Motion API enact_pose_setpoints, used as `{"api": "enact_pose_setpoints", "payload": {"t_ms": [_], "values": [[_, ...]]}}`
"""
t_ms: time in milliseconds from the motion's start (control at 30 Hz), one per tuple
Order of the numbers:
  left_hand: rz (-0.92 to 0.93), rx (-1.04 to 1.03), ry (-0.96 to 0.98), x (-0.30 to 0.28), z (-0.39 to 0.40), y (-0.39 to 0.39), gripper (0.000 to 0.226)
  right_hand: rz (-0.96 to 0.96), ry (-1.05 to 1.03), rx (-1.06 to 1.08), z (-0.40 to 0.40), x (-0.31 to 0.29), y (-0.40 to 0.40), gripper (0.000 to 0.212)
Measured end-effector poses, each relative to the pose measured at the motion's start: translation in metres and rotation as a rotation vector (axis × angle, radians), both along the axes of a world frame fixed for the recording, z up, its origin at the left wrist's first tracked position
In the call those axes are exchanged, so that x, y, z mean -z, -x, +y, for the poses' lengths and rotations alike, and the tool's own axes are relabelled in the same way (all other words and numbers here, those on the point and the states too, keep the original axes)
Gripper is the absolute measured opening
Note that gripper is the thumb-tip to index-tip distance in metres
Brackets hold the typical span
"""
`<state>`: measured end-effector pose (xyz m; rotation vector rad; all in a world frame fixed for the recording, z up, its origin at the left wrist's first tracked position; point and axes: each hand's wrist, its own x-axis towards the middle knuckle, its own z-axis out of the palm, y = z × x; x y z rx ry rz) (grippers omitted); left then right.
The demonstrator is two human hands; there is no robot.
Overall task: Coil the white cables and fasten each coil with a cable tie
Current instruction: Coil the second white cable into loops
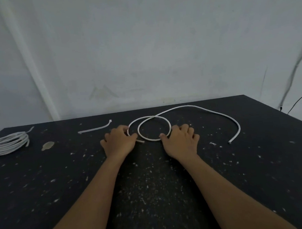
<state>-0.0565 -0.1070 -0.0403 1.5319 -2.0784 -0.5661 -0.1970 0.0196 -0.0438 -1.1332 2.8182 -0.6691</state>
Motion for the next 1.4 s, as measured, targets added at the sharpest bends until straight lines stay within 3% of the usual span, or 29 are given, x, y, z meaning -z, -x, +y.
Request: {"api": "enact_pose_setpoints", "payload": {"t_ms": [133,233,267,333,400,500,600,733,800,900,1067,1233,1400], "values": [[0.699,0.024,-0.107,-0.005,0.008,-0.012,0.042,-0.246,0.486,-0.084,0.005,-0.001,0.005,0.026],[1.374,-0.048,-0.53,-0.021,0.01,-0.016,0.042,-0.233,0.824,-0.279,0.013,0.0,-0.002,0.035],[1.481,-0.015,-0.656,-0.023,0.012,-0.017,0.034,-0.128,0.878,-0.362,0.015,0.0,-0.003,0.038],[1.463,0.092,-0.773,-0.025,0.021,-0.023,0.022,0.083,0.906,-0.529,0.013,0.002,-0.004,0.041],[1.472,0.154,-0.755,-0.025,0.024,-0.03,0.024,0.234,0.824,-0.62,0.009,0.003,-0.006,0.044],[1.635,0.193,-0.685,-0.038,0.019,-0.044,0.027,0.408,0.636,-0.622,0.005,0.005,-0.016,0.048],[1.444,0.225,-0.42,-0.044,0.02,-0.056,0.042,0.404,0.554,-0.596,0.006,0.005,-0.022,0.04],[0.756,0.318,-0.024,-0.033,0.018,-0.063,0.034,0.285,0.527,-0.655,0.014,-0.005,-0.024,0.031],[0.609,0.341,0.031,-0.024,0.016,-0.062,0.027,0.311,0.485,-0.66,0.02,-0.008,-0.025,0.026],[0.665,0.337,-0.043,-0.014,0.014,-0.059,0.032,0.399,0.463,-0.633,0.025,-0.011,-0.029,0.019],[0.833,0.347,-0.038,-0.021,0.015,-0.055,0.033,0.377,0.439,-0.694,0.025,-0.01,-0.033,0.022],[0.791,0.364,0.085,-0.025,0.023,-0.054,0.031,0.3,0.459,-0.674,0.023,-0.006,-0.036,0.025],[0.804,0.371,0.056,-0.024,0.026,-0.053,0.031,0.313,0.468,-0.805,0.025,-0.009,-0.035,0.02]]}}
